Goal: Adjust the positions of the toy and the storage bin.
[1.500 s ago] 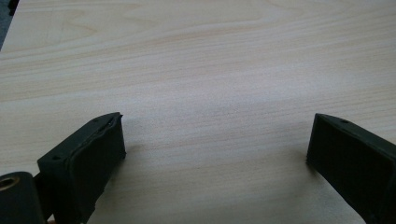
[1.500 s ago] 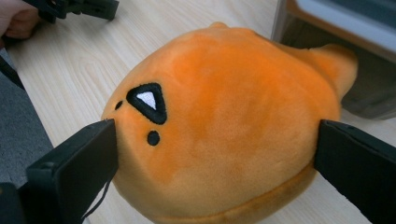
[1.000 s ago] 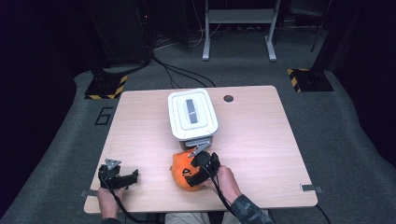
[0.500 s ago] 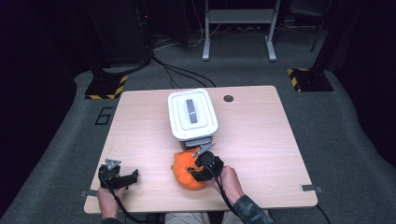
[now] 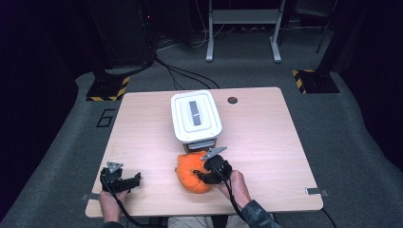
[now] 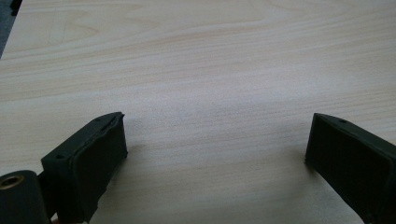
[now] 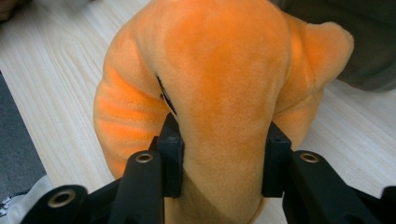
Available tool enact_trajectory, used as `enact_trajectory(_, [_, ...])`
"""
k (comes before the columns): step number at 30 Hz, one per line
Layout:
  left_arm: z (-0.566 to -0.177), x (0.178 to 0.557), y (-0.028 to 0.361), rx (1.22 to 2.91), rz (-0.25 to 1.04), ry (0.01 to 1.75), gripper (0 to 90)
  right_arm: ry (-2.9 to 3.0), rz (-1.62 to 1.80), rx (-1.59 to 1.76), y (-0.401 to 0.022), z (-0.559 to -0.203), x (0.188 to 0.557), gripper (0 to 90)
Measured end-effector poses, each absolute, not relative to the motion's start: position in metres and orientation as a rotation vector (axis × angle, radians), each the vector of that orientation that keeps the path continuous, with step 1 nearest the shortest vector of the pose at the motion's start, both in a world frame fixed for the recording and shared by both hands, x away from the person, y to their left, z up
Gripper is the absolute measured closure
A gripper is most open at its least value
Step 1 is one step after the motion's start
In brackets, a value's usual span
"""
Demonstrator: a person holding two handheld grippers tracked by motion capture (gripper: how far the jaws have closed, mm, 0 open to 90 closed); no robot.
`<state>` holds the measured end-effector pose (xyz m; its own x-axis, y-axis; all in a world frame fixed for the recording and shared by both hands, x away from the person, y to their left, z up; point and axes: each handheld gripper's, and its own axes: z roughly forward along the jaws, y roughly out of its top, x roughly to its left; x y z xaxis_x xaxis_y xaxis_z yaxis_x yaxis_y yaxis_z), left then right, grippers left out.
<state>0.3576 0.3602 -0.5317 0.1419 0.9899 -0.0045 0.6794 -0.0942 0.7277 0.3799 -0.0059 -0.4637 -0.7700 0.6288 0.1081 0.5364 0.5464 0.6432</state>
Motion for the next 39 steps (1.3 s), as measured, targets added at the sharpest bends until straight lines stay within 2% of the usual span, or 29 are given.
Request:
enact_trajectory(21, [-0.532,0.358,0.36,1.84,0.684,1.598,4.8,2.638,1.113,0.951,-0.023,-0.449,0.365,64.4])
enact_trajectory(39, [-0.532,0.358,0.36,1.84,0.685,1.598,4.8,2.569,1.101,1.013,-0.058,-0.442,0.355,63.8])
